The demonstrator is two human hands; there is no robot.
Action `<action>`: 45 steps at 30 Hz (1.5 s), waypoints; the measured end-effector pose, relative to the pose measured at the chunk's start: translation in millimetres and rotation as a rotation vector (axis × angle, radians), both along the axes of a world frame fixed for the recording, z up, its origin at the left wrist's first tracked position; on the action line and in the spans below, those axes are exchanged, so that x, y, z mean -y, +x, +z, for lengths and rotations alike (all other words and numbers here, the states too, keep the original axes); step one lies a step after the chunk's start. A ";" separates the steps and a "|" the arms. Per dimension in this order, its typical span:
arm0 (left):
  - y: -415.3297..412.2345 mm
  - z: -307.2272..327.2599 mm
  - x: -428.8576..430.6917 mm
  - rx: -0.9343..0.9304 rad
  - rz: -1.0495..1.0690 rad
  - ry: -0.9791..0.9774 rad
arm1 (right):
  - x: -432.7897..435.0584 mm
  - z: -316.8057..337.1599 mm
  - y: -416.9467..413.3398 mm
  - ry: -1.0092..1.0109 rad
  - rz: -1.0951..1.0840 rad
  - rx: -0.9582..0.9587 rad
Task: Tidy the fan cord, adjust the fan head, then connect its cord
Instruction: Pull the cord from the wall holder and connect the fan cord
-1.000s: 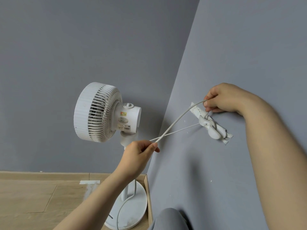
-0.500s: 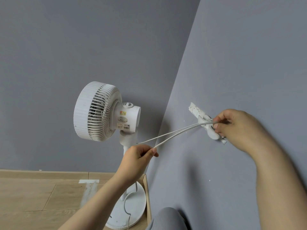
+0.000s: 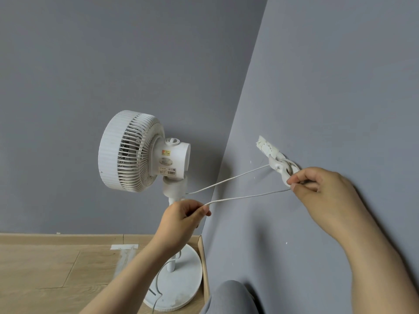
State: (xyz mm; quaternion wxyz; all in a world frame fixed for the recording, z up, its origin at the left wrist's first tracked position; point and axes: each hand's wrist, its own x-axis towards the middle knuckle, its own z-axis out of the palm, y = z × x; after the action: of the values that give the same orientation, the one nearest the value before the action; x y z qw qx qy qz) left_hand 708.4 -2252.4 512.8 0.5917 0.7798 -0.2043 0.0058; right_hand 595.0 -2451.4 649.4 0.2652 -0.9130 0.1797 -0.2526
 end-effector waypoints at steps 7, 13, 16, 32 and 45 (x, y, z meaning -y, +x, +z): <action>-4.6 -2.2 5.8 -0.018 -0.030 -0.010 | -7.2 -9.2 -6.7 0.066 -0.039 0.072; -6.5 -4.9 10.0 -0.045 -0.039 -0.011 | -12.9 -35.8 -6.4 0.116 -0.073 0.243; -7.4 -6.3 10.9 -0.065 -0.048 -0.018 | -14.8 -47.9 -4.7 0.112 -0.051 0.294; -0.2 -15.1 17.5 -0.273 0.047 -0.119 | -14.6 -85.9 30.8 0.830 0.216 0.512; 2.1 -17.3 22.8 -0.325 0.125 -0.199 | -11.7 -89.4 42.2 0.799 0.190 0.417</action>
State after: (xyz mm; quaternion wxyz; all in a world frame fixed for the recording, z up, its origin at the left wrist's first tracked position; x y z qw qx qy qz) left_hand 710.6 -2275.2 495.5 0.6895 0.7194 -0.0558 -0.0633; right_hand 637.2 -2439.6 560.0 0.6490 -0.6813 0.1213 -0.3162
